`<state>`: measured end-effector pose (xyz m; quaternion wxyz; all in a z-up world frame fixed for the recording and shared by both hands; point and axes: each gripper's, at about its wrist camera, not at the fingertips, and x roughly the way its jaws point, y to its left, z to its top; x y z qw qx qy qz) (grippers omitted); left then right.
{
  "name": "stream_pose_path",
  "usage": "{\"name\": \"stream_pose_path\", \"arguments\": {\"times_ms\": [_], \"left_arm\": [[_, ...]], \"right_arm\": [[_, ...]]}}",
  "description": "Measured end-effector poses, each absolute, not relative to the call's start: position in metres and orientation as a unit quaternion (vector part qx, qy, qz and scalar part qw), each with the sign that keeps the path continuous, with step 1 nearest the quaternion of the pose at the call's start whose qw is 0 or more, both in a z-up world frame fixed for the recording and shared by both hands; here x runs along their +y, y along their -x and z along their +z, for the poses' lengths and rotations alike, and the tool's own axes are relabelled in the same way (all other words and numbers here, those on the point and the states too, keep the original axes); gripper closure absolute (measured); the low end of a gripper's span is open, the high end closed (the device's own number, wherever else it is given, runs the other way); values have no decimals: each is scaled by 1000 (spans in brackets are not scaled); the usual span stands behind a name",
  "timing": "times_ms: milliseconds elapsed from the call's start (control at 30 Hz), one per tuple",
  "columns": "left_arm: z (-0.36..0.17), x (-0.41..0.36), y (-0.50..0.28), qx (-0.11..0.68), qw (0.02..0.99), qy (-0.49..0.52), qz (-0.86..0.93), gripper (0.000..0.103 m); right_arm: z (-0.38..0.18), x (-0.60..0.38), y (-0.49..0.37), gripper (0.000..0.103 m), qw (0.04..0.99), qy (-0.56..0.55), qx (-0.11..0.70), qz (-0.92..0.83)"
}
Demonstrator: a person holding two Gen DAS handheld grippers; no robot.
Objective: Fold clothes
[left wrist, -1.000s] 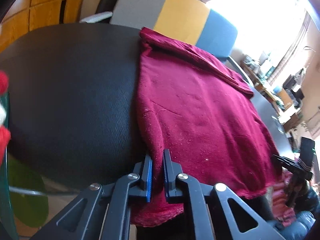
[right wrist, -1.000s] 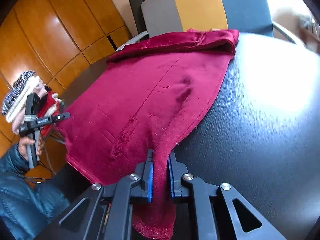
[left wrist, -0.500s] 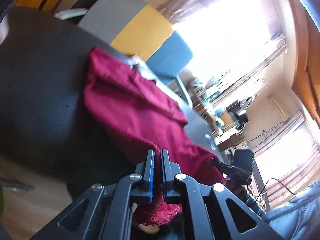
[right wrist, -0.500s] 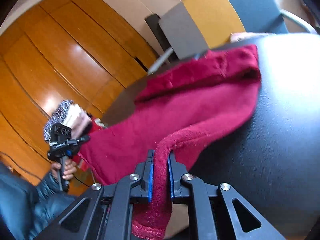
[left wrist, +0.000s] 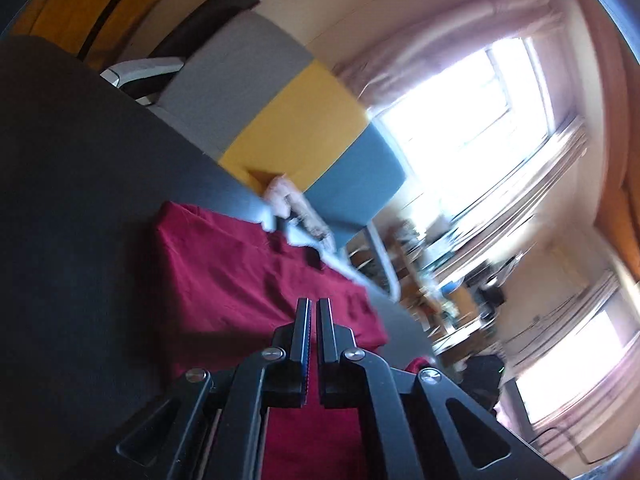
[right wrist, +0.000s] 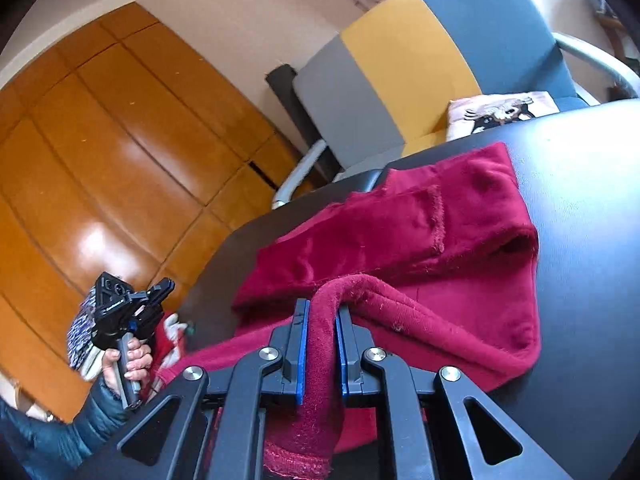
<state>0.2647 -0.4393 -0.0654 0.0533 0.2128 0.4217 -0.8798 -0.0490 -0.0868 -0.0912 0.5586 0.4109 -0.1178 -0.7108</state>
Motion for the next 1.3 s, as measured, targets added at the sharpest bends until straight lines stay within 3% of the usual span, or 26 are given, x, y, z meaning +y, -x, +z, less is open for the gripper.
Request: {"name": "stream_pose_path", "arguments": {"times_ms": [133,300,367,500,533,767,1000,1100,1133,1167,1200,1300], "left_arm": [[-82,-428,-267,397,59,-274,-874,102],[-119,-399,-325,441,49,-312,-840,94],[-134,-382,-351,453,45,-333,-826,80],[-158,-351,-391,480,35,-371,-794,70],[-164,-345,-398,490,31,-379,-785,62],[-210,-330,-406,586,-15,-353,-730,41],[-228,-303,-376,565,-54,-388,-727,41],[-224,-289,-364,544,-80,-396,-736,46],[-222,-285,-361,536,-88,-398,-739,61],[-214,-285,-363,525,-85,-391,-751,82],[-207,-286,-365,515,-83,-384,-762,92],[-193,-294,-380,509,-70,-357,-780,96]], "right_arm": [[-114,-91,59,91,540,-438,-93,-713],[-152,-77,63,91,505,-468,-107,-717],[-163,-73,61,91,495,-475,-109,-719],[-168,-73,60,91,493,-471,-114,-722],[-168,-73,60,91,493,-470,-112,-724],[-168,-75,57,91,492,-460,-101,-732],[-169,-77,57,91,493,-456,-94,-735],[-170,-77,57,92,494,-455,-93,-735],[-170,-77,56,91,494,-455,-93,-735],[-169,-78,55,91,493,-455,-90,-736],[-169,-78,53,91,493,-457,-89,-735],[-167,-73,42,91,502,-464,-88,-725]]}}
